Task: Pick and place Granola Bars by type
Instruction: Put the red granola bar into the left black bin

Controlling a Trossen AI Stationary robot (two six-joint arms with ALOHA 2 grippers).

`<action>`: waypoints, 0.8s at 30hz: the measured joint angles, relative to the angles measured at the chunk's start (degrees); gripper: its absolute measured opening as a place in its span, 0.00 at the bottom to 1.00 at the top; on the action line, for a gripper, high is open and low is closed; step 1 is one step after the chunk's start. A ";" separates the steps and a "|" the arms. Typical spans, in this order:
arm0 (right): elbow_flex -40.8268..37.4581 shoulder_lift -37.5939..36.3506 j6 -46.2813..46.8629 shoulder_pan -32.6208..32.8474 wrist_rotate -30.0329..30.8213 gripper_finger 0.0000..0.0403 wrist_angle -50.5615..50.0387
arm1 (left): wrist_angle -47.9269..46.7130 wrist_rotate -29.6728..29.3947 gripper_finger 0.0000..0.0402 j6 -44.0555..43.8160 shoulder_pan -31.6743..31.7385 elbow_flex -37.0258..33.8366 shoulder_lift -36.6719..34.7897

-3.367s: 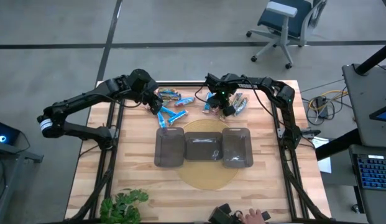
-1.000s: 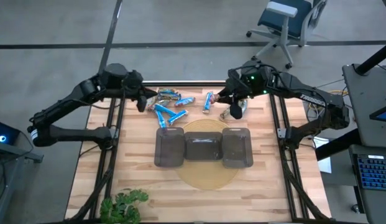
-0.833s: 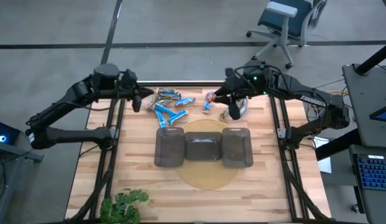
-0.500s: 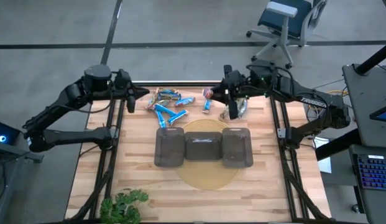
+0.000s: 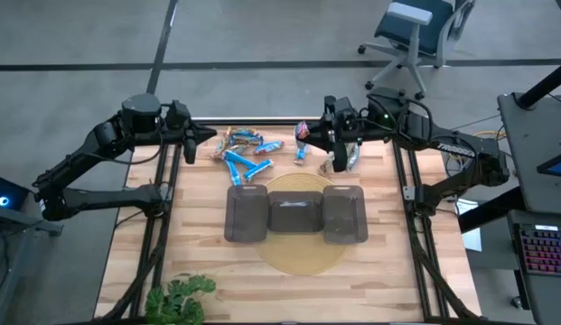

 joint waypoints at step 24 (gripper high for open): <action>4.42 11.57 0.93 2.37 -3.40 0.11 2.99 | -0.04 -0.01 0.00 0.00 0.04 0.00 -0.11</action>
